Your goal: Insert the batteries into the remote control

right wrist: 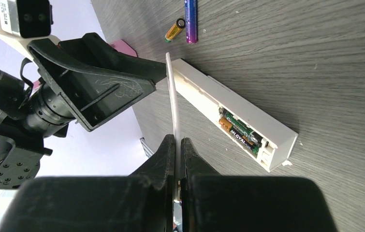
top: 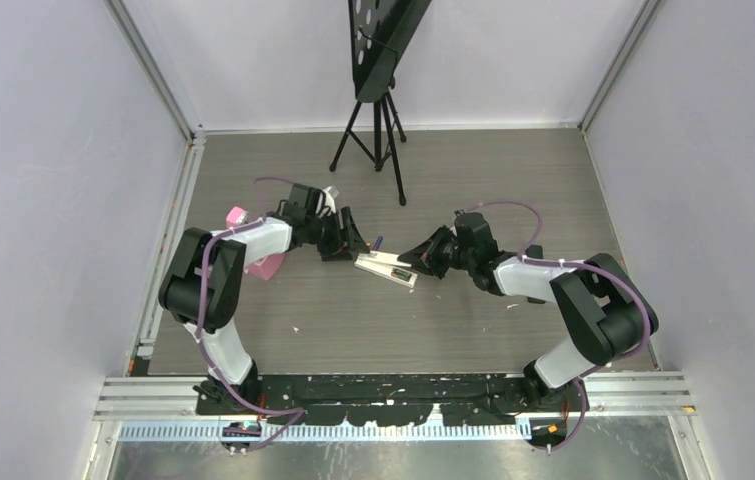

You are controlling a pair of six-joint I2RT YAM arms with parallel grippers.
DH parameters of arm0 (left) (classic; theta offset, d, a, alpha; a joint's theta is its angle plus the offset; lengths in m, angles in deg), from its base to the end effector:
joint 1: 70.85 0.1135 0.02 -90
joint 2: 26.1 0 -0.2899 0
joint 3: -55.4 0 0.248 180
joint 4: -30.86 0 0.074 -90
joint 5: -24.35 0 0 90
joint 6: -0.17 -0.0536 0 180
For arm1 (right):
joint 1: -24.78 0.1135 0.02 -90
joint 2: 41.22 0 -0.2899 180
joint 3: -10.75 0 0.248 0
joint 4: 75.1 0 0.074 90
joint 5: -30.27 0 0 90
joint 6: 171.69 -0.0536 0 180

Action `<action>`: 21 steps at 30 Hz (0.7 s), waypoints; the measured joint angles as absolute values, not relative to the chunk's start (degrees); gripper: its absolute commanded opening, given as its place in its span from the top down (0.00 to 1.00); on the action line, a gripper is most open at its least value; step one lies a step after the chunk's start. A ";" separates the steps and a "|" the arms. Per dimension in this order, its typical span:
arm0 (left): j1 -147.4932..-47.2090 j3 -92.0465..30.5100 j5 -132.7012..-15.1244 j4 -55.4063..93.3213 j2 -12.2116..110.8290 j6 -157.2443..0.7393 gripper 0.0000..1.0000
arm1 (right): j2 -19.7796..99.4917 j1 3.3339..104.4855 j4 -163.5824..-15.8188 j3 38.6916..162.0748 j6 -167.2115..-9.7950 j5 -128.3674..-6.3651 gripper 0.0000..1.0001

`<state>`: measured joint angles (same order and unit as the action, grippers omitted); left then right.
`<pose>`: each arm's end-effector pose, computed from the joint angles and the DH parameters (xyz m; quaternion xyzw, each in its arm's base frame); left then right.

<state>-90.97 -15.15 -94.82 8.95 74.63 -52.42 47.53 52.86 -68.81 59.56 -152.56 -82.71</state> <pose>0.3315 -0.1493 0.1783 -0.0567 0.9172 -0.3600 0.1610 0.2606 0.1627 0.1758 0.2276 0.8386 0.4658 0.1672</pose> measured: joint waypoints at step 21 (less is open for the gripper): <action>-90.80 -11.61 -96.85 13.43 72.69 -49.54 0.23 | 45.01 52.97 -61.38 56.78 -152.28 -84.65 1.00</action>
